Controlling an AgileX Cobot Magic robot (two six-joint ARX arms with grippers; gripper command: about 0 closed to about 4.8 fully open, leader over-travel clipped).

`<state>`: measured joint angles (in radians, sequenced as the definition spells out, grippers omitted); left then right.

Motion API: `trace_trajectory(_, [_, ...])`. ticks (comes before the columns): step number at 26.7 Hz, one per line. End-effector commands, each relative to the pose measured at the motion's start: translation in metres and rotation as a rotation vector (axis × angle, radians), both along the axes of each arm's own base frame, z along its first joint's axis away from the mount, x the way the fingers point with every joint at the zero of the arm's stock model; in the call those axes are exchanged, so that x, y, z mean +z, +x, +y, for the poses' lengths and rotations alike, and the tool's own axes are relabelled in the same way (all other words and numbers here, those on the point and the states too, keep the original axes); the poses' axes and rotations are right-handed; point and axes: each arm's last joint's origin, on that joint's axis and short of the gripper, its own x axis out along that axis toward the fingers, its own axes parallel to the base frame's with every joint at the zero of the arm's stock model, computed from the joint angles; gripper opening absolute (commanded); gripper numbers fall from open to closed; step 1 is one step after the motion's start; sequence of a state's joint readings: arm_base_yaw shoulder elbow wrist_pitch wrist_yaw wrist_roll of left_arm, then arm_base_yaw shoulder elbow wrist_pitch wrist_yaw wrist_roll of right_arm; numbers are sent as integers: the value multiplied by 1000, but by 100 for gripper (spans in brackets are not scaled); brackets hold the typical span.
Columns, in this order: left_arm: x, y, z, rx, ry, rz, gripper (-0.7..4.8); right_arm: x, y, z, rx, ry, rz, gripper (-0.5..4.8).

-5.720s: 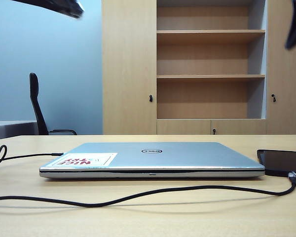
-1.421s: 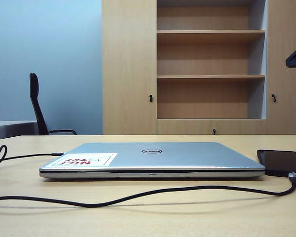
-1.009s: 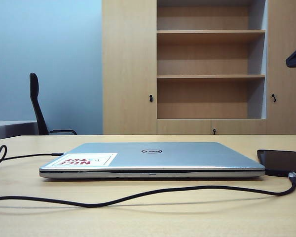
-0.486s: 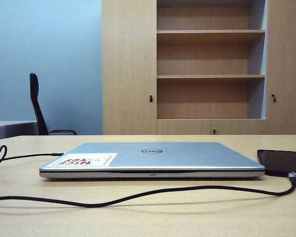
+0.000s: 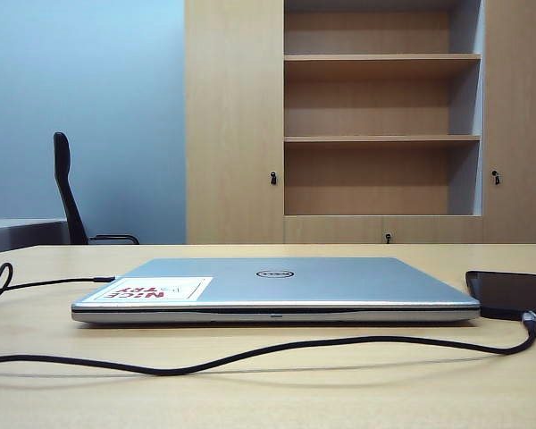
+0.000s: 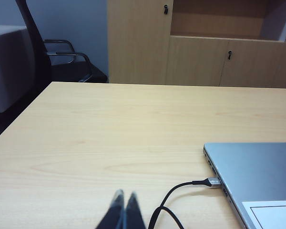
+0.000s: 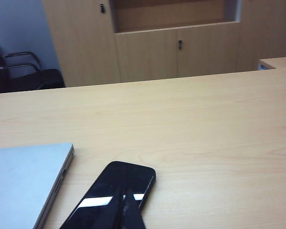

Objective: Pick up the charging cable and the phone, plug the charging cable into the charging port on the phone, and finally place them back on the table.

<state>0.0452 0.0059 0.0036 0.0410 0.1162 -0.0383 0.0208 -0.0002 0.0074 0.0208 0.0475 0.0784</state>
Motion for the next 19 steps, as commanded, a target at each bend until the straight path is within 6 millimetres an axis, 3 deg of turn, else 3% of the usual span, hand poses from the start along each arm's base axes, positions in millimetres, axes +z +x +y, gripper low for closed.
trace_trajectory(1, [1,0,0,0,1,-13,-5,2,0,0,-3,1,-40,-1])
trace_trajectory(19, [1,0,0,0,1,-13,-5,0,0,0,-2,0,-21,-1])
